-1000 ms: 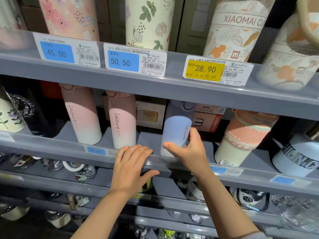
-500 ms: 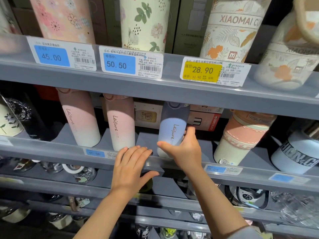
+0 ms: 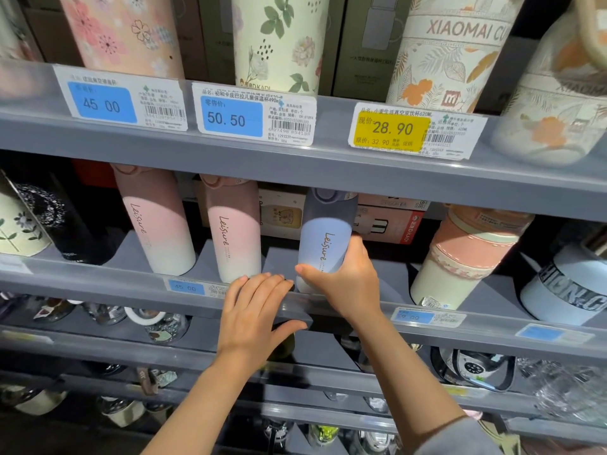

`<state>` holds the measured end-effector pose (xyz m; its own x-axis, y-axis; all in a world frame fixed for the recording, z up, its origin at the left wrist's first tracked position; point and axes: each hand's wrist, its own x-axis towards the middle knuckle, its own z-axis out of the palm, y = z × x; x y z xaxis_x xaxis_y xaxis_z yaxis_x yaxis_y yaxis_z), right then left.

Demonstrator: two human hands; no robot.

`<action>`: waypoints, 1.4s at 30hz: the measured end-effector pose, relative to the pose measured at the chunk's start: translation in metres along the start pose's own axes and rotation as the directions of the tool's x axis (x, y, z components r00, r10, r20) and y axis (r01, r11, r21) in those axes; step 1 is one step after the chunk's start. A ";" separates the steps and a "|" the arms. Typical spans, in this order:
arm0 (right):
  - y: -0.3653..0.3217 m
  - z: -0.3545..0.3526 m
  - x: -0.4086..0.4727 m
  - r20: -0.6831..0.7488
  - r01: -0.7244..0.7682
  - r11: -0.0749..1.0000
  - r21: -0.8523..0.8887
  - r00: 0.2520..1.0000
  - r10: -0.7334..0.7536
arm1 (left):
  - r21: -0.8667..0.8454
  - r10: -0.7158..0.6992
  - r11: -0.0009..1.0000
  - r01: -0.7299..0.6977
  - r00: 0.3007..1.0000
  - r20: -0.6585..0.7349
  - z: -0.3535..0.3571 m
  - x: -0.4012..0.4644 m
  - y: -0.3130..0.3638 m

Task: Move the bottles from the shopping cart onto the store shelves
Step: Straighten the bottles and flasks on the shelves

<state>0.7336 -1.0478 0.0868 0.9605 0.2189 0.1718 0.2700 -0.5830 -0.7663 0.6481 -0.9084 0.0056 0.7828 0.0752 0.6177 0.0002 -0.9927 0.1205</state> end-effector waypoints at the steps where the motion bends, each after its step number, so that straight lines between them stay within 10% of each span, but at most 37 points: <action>1: 0.000 0.000 0.000 -0.003 0.003 1.000 0.002 1.000 -0.003 | 0.003 0.003 1.000 -0.003 1.000 -0.006 0.000 0.000 0.000; 16: 0.001 -0.004 -0.014 -0.018 0.107 0.993 0.050 0.994 -0.106 | 0.009 0.005 1.000 -0.004 1.000 -0.020 0.001 0.000 0.002; 24: 0.070 -0.088 -0.064 -0.599 0.237 0.965 0.111 0.791 -0.125 | 0.028 0.026 0.999 -0.024 0.996 -0.080 0.007 0.000 -0.001; 28: 0.093 -0.124 -0.041 -0.440 0.002 0.977 0.213 0.893 0.095 | 0.061 0.041 0.998 -0.035 0.994 -0.100 0.008 0.000 -0.004; 32: 0.097 -0.123 -0.017 -0.215 0.077 0.957 0.279 0.976 -0.015 | 0.069 0.047 0.997 -0.040 0.994 -0.096 0.008 0.001 -0.004; 42: 0.086 -0.101 -0.002 -0.431 -0.107 0.994 0.006 0.897 0.099 | 0.105 0.083 0.992 -0.064 0.980 -0.183 0.012 0.002 -0.004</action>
<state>0.7616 -1.1780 0.0831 0.9172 -0.1990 0.3452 0.1653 -0.5983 -0.7840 0.6569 -0.9058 -0.0033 0.6528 0.0090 0.7575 0.0157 -0.9999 -0.0017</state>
